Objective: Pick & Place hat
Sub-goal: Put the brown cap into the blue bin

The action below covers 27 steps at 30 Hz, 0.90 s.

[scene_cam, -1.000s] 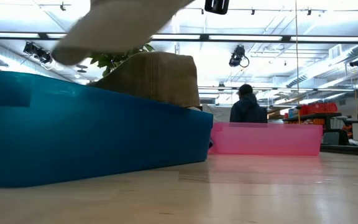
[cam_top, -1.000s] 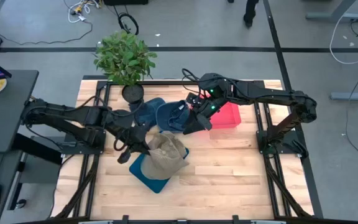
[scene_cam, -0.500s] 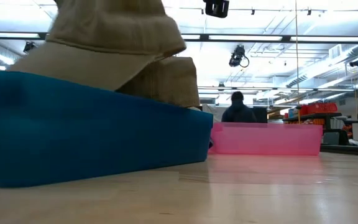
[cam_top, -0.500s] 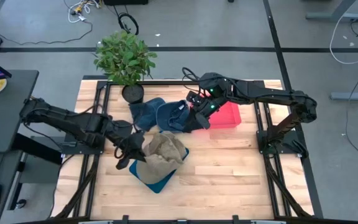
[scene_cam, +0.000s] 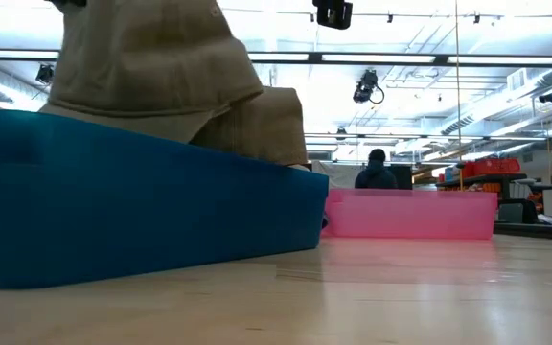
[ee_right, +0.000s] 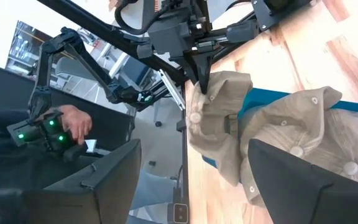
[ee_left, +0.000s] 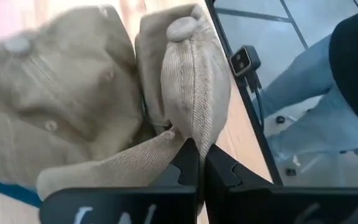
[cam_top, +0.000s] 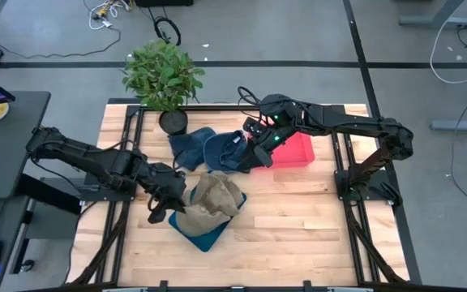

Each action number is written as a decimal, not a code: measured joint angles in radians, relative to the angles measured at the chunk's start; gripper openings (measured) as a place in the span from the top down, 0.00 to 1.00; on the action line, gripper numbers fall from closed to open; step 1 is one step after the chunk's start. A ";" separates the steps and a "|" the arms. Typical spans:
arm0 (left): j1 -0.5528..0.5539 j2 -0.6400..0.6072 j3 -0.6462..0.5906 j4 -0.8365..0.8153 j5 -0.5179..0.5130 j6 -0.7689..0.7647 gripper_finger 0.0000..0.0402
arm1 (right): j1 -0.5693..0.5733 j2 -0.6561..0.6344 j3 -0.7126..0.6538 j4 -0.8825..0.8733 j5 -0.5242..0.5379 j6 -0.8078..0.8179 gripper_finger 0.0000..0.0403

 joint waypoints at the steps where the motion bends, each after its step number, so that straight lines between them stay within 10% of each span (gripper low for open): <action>1: 0.000 0.000 0.000 0.012 -0.011 0.010 0.99 | 0.000 0.000 0.000 0.001 0.000 0.000 0.27; 27: 0.004 0.022 -0.202 0.238 -0.160 -0.042 0.95 | 0.000 0.000 0.000 0.003 0.001 0.000 0.27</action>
